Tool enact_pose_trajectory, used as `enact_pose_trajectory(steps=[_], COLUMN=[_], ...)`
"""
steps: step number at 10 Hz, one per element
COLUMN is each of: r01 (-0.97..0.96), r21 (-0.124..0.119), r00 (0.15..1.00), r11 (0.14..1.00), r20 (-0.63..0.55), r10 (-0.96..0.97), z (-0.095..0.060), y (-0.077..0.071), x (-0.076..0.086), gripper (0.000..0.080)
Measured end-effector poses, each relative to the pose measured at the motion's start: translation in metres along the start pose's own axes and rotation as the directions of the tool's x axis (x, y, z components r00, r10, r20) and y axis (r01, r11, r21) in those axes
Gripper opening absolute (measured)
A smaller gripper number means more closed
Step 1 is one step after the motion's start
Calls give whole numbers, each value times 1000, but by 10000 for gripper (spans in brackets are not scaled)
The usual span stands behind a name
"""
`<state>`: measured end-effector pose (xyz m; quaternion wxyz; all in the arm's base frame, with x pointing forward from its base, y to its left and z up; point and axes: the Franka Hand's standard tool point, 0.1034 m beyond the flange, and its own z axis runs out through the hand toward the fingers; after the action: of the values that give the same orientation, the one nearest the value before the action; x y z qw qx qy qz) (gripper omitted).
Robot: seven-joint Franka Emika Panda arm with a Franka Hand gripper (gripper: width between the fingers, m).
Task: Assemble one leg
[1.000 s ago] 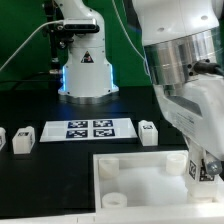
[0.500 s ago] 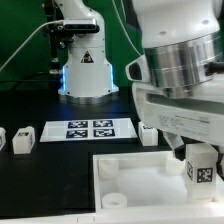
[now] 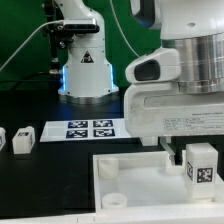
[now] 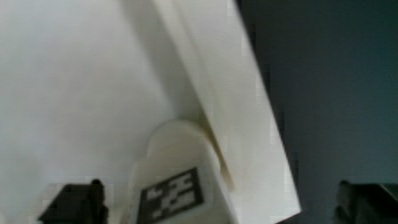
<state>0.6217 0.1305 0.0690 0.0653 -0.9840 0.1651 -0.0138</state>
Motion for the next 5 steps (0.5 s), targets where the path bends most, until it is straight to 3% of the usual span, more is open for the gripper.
enact_pose_trajectory(steps=[1, 2, 4, 5], r01=[159, 251, 241, 242], r21=[-18, -22, -16, -16], r00=[987, 968, 970, 970], r11=[987, 968, 970, 970], r20=[-10, -13, -12, -12], r10=[-159, -252, -241, -242], z=[-2, -3, -2, -2], y=[2, 2, 1, 1], x=[6, 9, 8, 8], gripper=[649, 649, 621, 490])
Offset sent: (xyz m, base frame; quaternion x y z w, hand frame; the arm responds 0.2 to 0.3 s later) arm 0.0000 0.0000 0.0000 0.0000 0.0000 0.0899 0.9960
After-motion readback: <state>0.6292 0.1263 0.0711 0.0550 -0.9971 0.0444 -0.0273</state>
